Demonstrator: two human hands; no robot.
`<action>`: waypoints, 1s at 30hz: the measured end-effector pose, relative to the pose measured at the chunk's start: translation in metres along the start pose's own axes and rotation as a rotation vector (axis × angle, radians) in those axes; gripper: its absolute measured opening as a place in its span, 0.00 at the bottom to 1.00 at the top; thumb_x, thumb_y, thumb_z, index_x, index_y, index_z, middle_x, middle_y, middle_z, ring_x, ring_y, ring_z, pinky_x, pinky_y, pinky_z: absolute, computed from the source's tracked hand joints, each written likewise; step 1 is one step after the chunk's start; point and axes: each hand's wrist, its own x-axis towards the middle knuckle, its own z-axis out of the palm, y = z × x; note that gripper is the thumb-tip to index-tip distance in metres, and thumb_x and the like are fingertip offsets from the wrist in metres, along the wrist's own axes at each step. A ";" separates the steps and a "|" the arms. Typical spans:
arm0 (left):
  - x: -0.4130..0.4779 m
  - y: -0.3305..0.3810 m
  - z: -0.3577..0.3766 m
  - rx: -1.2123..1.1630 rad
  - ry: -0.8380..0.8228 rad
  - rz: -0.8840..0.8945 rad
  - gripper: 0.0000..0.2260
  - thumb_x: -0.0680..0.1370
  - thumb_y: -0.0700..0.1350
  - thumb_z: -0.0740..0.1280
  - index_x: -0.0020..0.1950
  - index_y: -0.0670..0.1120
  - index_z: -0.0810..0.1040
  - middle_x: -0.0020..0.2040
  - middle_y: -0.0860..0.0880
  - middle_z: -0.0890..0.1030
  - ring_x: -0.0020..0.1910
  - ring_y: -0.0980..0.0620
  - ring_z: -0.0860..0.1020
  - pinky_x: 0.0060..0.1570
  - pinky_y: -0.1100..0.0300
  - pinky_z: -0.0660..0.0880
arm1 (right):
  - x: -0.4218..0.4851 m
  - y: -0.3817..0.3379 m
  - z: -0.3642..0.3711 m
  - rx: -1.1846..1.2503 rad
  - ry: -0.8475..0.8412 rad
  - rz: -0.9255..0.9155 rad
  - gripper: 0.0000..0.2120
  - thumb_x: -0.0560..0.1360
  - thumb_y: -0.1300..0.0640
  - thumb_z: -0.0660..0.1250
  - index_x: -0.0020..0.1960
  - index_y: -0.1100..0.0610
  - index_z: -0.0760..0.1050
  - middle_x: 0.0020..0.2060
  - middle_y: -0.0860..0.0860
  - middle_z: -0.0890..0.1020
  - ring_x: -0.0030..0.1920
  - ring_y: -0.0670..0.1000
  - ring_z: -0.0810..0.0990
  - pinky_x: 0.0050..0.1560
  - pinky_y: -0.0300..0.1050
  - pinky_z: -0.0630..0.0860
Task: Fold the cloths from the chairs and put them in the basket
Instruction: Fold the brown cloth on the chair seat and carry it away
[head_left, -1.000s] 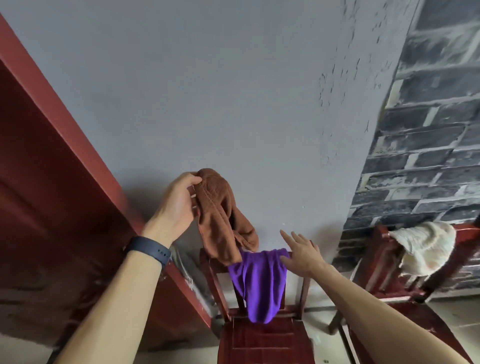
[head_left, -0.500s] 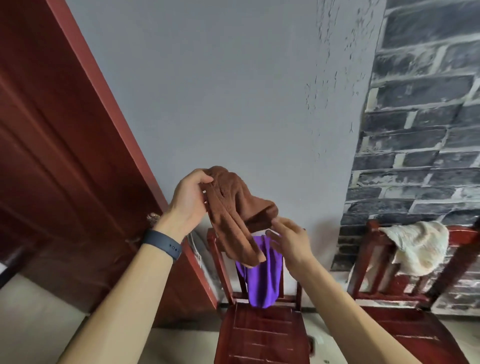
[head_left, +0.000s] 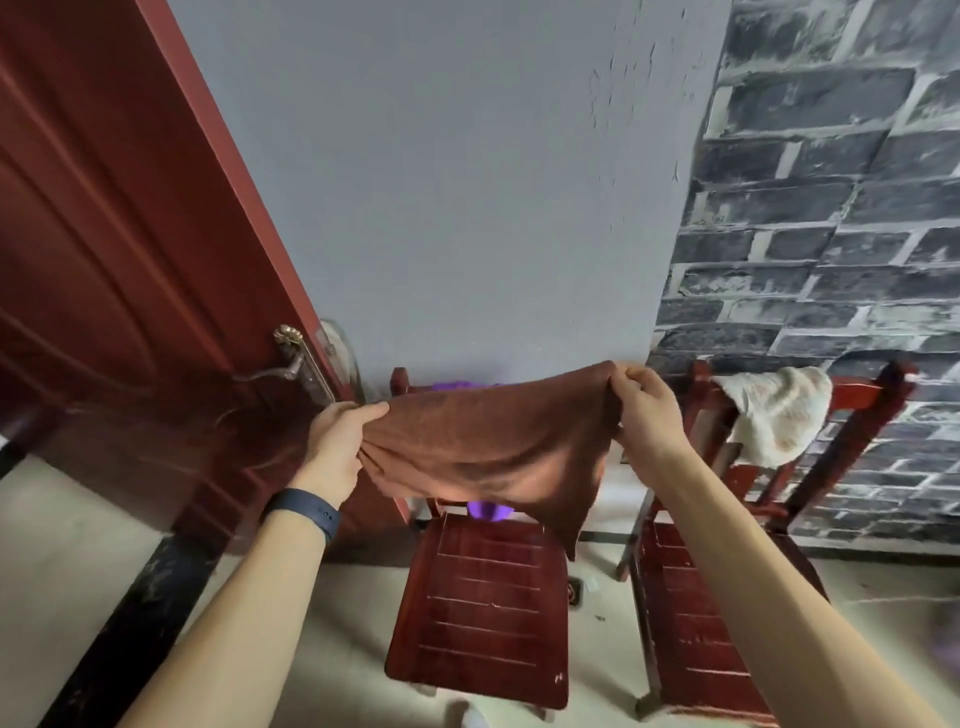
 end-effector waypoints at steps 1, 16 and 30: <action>-0.001 -0.014 -0.005 -0.010 -0.004 -0.039 0.09 0.72 0.39 0.75 0.47 0.47 0.77 0.52 0.40 0.83 0.51 0.42 0.82 0.48 0.53 0.74 | -0.003 0.011 -0.010 -0.028 0.046 0.027 0.06 0.82 0.55 0.62 0.54 0.55 0.78 0.45 0.53 0.82 0.46 0.52 0.78 0.49 0.54 0.77; -0.040 -0.102 -0.019 0.209 -0.117 -0.182 0.14 0.77 0.33 0.67 0.58 0.48 0.80 0.56 0.42 0.82 0.51 0.46 0.80 0.49 0.55 0.75 | -0.035 0.127 -0.112 0.071 0.088 0.429 0.11 0.79 0.64 0.65 0.60 0.57 0.79 0.47 0.58 0.80 0.41 0.54 0.79 0.35 0.44 0.73; -0.040 -0.134 -0.032 0.330 -0.109 -0.496 0.14 0.78 0.36 0.68 0.63 0.37 0.79 0.48 0.43 0.82 0.42 0.46 0.80 0.40 0.54 0.77 | -0.026 0.151 -0.107 -0.050 0.045 0.809 0.12 0.78 0.67 0.67 0.60 0.64 0.75 0.55 0.62 0.83 0.55 0.59 0.84 0.60 0.52 0.80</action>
